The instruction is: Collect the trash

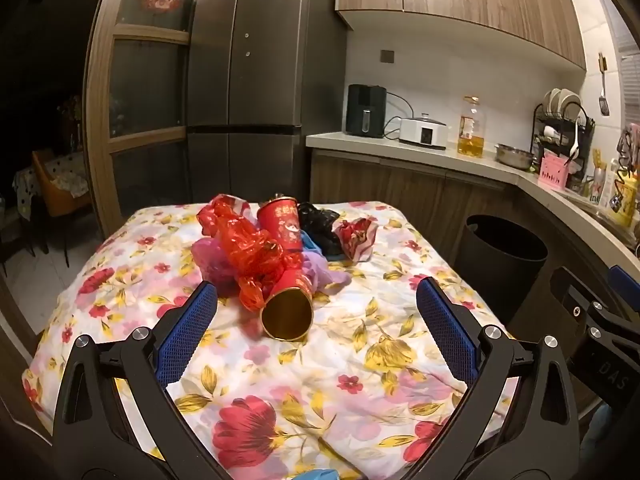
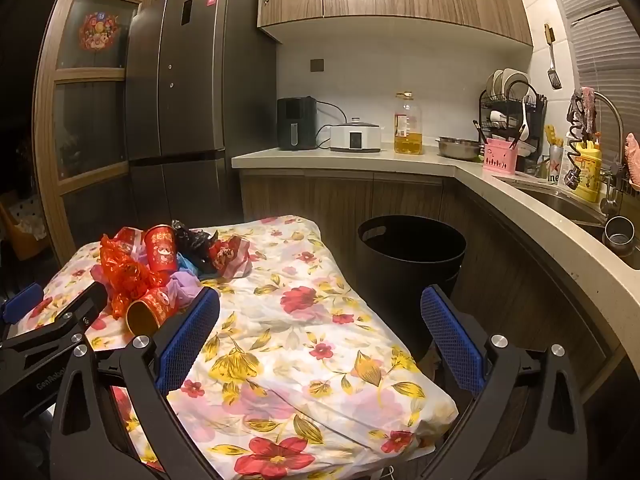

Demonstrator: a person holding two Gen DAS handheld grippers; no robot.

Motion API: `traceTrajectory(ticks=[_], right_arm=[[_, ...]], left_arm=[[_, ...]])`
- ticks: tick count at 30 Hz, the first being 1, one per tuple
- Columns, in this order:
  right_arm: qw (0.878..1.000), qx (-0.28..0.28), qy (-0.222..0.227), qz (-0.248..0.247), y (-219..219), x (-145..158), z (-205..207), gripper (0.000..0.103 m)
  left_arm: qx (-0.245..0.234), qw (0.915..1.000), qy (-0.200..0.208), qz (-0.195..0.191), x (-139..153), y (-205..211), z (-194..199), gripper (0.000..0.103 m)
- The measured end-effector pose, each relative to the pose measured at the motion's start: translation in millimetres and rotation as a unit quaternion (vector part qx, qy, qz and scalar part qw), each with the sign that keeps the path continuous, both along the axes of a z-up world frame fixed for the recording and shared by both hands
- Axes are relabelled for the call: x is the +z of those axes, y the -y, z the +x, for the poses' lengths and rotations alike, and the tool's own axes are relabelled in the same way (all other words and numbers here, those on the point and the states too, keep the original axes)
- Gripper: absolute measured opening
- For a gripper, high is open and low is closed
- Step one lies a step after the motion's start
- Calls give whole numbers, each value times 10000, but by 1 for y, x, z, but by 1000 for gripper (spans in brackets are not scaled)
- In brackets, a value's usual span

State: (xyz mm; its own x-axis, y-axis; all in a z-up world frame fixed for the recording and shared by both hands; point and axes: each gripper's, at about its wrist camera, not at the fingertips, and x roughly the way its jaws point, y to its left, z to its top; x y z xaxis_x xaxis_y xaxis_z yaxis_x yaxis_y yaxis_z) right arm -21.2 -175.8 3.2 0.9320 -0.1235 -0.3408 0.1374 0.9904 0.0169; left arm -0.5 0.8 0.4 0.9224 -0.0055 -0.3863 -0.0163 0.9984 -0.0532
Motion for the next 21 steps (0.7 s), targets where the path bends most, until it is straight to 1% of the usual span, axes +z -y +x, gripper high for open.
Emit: traceTrajectory(ticks=[15, 16, 21], right_arm=[[10000, 12, 2, 14, -1, -3, -1, 98], [10000, 14, 9, 15, -1, -4, -2, 98], [10000, 20, 5, 4, 2, 3, -1, 98]], left_arm=[[35, 10000, 49, 47, 5, -2, 4, 98], [32, 10000, 64, 50, 9, 0, -2, 98], [61, 9998, 157, 145, 9, 4, -5, 98]])
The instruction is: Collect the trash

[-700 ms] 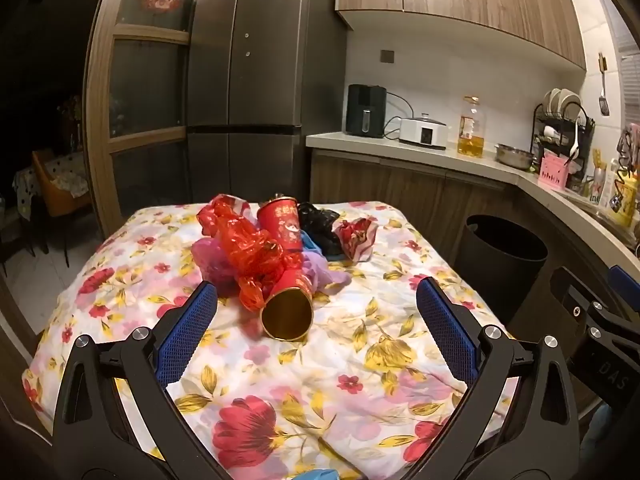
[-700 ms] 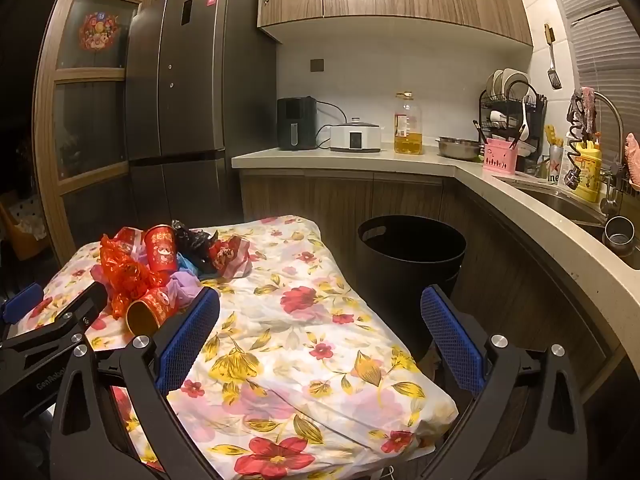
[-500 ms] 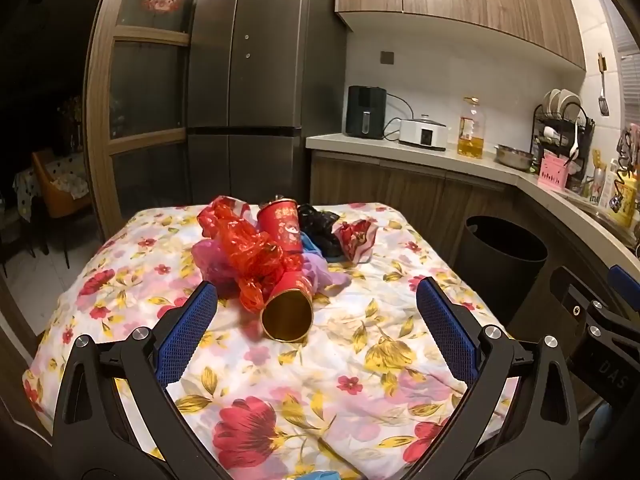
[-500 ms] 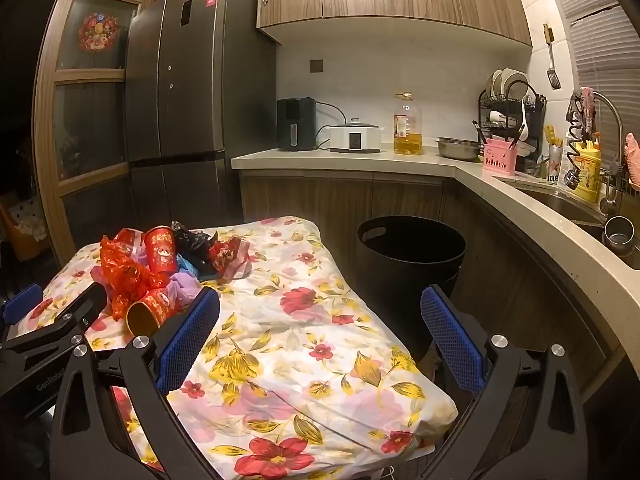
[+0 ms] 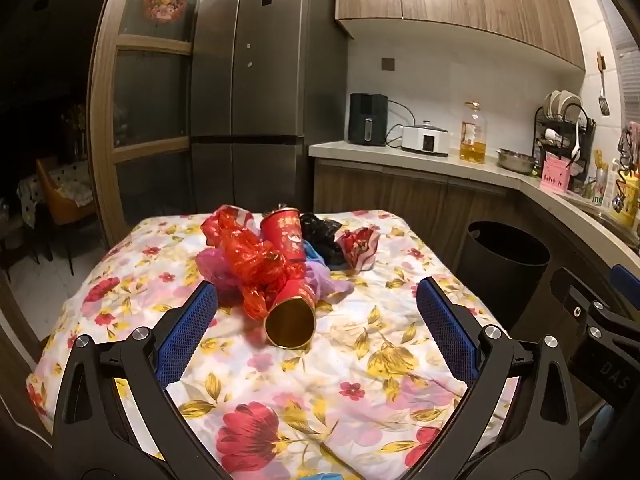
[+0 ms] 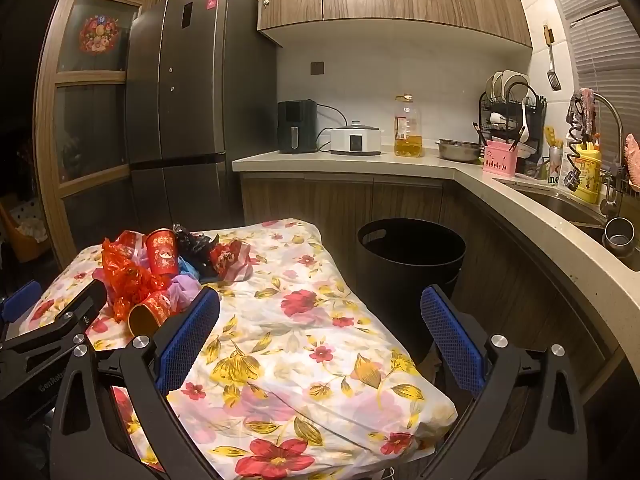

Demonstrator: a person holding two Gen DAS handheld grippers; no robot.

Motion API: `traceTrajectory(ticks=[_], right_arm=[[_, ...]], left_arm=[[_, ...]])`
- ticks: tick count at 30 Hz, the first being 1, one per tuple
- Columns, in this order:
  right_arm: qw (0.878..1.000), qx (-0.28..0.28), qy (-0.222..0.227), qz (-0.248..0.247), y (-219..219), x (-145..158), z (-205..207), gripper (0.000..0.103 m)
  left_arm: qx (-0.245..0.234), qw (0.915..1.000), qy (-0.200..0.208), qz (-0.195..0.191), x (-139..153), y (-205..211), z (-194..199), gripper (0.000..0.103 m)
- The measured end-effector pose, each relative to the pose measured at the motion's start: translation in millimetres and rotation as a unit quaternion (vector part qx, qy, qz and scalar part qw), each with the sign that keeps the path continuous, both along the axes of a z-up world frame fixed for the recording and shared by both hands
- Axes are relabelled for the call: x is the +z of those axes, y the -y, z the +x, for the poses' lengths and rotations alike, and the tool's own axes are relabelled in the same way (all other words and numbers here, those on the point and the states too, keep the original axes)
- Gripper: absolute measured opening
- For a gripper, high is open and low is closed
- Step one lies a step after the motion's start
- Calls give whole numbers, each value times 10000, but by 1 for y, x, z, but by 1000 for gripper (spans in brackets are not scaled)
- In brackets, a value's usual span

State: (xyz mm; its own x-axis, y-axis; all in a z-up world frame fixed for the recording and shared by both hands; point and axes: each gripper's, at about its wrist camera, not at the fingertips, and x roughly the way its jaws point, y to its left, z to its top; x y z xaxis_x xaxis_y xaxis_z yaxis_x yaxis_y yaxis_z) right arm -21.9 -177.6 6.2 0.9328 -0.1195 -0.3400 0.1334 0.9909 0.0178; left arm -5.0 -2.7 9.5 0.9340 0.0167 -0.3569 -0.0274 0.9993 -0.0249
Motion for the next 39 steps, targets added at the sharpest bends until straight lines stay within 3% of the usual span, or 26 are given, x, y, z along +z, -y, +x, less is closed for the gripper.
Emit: traceTrajectory(ticks=[34, 39], right_arm=[[10000, -5, 37, 22, -1, -1, 1, 98], [10000, -4, 46, 17, -1, -1, 0, 98]], left_arm=[[-137, 9997, 38, -175, -1, 1, 1, 98], [-164, 9998, -7, -62, -2, 4, 1, 98]])
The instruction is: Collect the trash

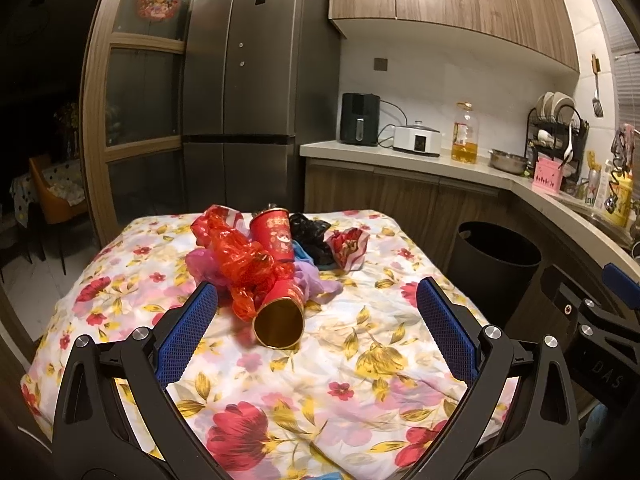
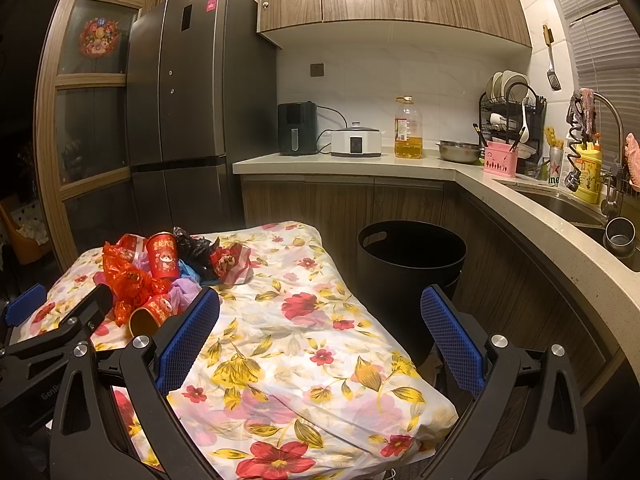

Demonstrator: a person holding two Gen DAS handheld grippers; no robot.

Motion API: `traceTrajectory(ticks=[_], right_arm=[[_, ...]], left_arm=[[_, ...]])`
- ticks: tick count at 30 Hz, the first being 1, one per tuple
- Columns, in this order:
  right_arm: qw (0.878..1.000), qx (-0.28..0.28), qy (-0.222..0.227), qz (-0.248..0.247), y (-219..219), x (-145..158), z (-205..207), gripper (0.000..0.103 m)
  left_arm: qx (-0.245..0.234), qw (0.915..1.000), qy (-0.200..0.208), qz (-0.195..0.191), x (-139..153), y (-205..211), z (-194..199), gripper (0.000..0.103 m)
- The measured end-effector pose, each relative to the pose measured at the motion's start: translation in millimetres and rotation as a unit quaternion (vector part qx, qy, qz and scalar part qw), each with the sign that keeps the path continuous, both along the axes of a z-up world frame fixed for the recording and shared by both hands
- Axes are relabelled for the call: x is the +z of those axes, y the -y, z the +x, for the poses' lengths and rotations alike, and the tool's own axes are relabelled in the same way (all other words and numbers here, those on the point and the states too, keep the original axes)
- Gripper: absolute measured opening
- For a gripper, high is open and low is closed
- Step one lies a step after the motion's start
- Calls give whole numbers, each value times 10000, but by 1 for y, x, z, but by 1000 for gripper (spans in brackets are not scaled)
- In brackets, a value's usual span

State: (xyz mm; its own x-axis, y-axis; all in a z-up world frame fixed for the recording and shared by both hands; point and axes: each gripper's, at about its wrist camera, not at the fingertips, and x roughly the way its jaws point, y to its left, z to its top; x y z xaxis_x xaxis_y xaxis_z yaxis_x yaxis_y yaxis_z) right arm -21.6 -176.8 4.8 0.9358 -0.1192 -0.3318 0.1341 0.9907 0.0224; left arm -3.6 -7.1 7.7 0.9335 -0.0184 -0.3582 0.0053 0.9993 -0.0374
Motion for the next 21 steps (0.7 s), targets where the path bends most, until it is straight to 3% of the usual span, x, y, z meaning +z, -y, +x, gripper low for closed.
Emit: traceTrajectory(ticks=[21], right_arm=[[10000, 2, 1, 14, 1, 0, 0, 98]], left_arm=[[15, 10000, -50, -27, -3, 0, 1, 98]])
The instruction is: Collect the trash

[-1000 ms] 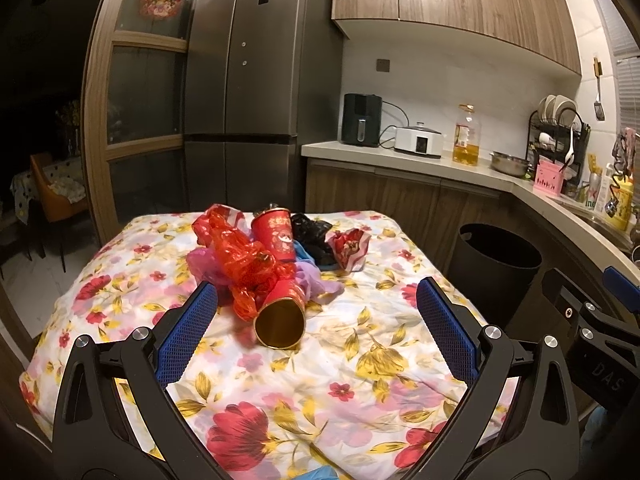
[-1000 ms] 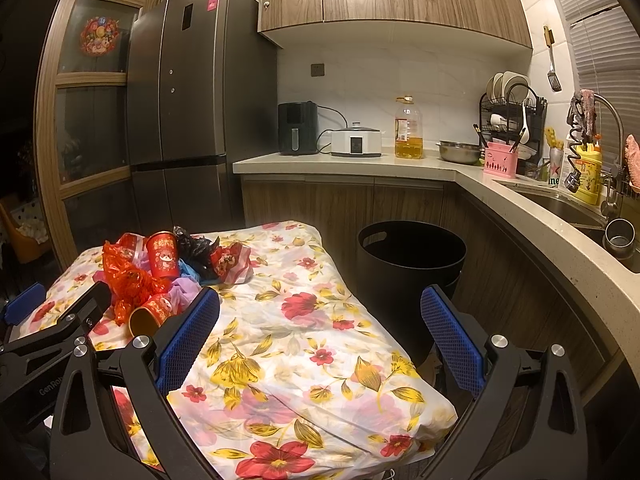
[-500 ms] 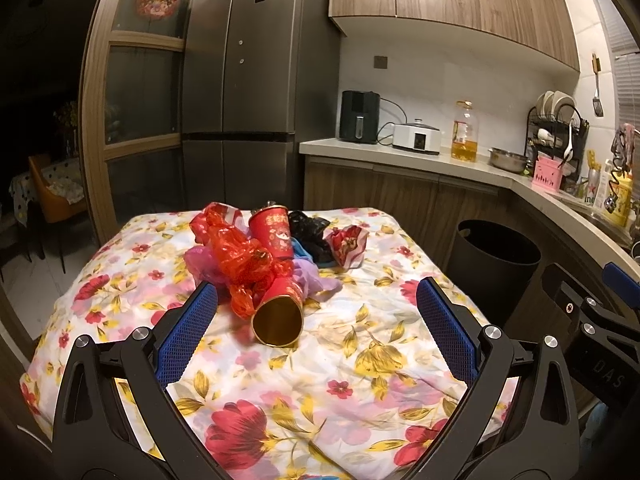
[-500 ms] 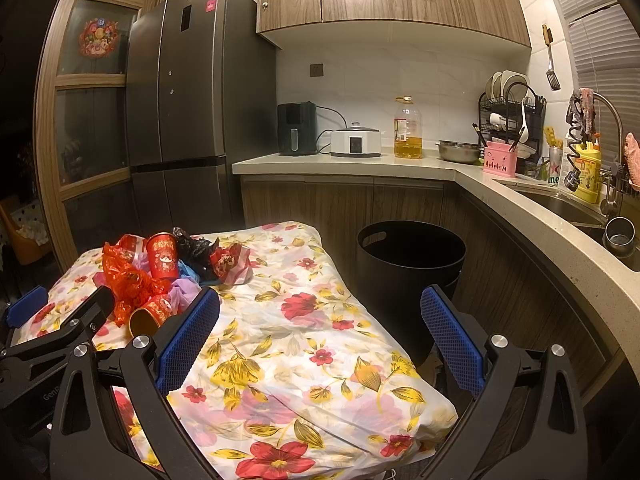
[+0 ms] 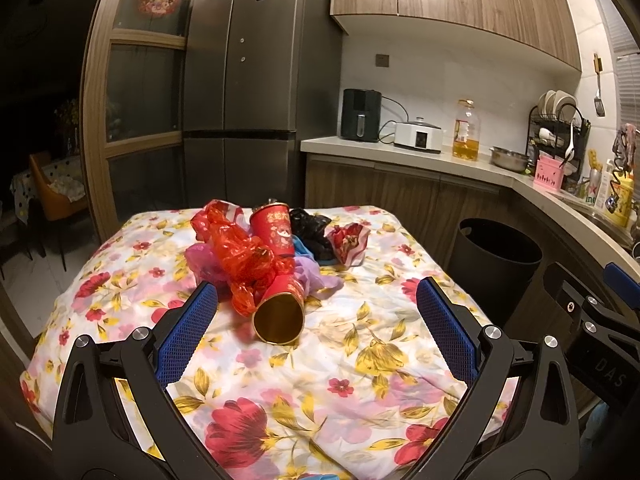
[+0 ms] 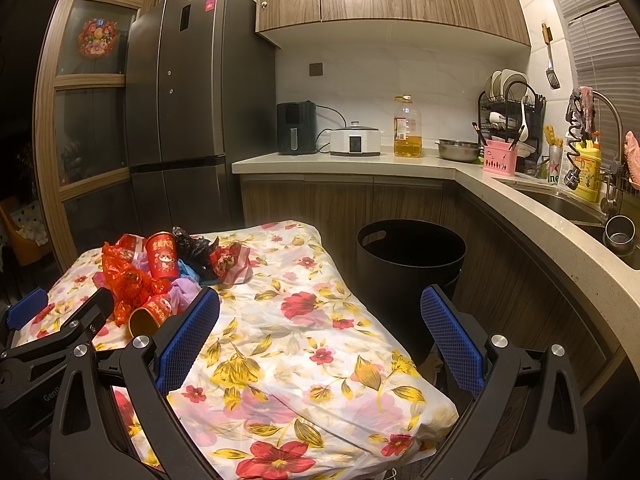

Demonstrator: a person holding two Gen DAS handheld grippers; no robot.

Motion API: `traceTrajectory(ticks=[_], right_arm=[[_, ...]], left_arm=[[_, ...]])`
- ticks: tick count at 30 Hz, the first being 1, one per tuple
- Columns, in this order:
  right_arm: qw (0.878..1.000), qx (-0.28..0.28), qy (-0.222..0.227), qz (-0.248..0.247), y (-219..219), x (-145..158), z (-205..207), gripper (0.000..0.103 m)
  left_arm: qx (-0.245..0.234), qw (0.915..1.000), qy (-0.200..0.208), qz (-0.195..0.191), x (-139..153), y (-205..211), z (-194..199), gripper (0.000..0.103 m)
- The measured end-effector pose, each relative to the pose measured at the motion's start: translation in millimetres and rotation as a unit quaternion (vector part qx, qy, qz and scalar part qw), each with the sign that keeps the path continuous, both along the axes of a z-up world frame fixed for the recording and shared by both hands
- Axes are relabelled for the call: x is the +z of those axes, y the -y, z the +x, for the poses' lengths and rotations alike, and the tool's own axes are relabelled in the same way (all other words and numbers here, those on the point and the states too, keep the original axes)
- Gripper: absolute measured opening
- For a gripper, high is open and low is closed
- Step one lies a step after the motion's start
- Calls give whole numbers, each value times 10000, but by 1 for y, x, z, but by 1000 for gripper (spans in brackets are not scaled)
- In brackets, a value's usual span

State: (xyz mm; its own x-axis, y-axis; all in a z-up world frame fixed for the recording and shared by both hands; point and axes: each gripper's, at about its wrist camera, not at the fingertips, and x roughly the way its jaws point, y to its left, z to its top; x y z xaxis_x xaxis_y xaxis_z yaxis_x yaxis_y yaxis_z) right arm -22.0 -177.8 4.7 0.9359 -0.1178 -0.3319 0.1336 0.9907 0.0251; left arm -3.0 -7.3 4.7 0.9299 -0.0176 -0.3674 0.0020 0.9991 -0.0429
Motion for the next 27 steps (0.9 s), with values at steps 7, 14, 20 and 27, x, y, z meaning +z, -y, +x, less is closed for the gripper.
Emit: traceTrajectory(ticks=[7, 14, 20, 27], right_arm=[[10000, 1, 8, 1, 0, 0, 0, 98], [10000, 2, 3, 7, 1, 0, 0, 98], [10000, 1, 2, 9, 0, -1, 0, 98], [10000, 8, -3, 17, 0, -1, 0, 98]], left_arm=[[-17, 10000, -20, -20, -1, 0, 0, 98], [-21, 10000, -19, -20, -1, 0, 0, 98], [-17, 10000, -18, -10, -1, 0, 0, 98], [-15, 10000, -9, -26, -1, 0, 0, 98]])
